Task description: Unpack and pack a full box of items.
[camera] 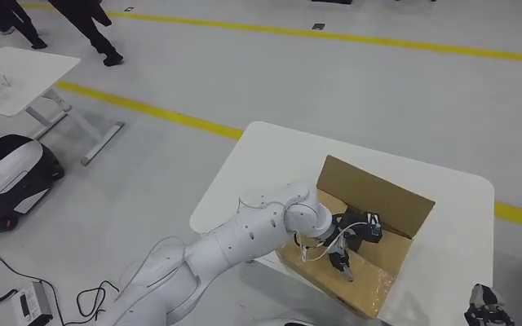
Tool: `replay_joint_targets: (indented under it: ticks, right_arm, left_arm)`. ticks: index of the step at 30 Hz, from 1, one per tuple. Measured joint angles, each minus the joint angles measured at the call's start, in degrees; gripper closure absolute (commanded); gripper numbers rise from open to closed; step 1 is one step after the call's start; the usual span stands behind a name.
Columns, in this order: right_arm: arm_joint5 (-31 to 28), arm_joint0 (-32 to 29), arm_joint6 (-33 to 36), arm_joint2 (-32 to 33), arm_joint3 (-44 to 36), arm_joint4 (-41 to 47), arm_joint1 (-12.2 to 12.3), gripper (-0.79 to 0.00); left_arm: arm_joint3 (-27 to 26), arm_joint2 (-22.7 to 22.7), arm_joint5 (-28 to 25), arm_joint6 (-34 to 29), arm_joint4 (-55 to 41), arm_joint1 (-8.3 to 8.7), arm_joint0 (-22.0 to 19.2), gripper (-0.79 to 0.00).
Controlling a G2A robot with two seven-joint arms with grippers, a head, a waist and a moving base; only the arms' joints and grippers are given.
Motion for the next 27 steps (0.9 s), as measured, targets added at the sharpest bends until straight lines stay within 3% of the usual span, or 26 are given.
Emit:
replay_joint_targets:
  ticks: [1,2,3,13,24,26,27]
  right_arm:
    - [0.0,0.2,0.2,-0.1,0.2,0.1,0.0,0.0]
    - [0.0,0.3,0.3,-0.3,0.4,0.1,0.0,0.0]
    - [0.1,0.5,0.4,-0.4,0.5,0.2,0.0,0.0]
    - [1.0,2.1,1.7,-1.9,1.4,-0.2,-0.1,0.0]
    - [1.0,2.8,3.1,-3.4,1.4,1.3,-0.2,0.0]
    - [-0.2,2.6,3.9,-3.3,0.7,2.8,-0.1,-0.099]
    - [-0.9,2.3,4.4,-3.2,0.2,3.5,-0.1,-0.12]
  left_arm:
    - [0.2,0.5,0.0,0.0,-0.2,0.1,-0.5,-0.274]
    - [0.2,0.9,-0.1,0.1,-0.4,0.18,-0.8,-0.068]
    - [0.3,1.2,-0.1,0.1,-0.5,0.26,-1.1,0.0]
    - [-0.3,3.0,-0.3,0.3,-0.3,1.42,-3.1,0.0]
    - [-1.8,1.6,-0.8,3.2,2.4,2.31,-3.4,0.0]
    - [-2.4,1.2,-0.4,4.3,2.8,2.43,-3.2,-0.385]
    - [-2.8,0.9,-0.1,4.8,3.2,2.5,-3.1,-0.785]
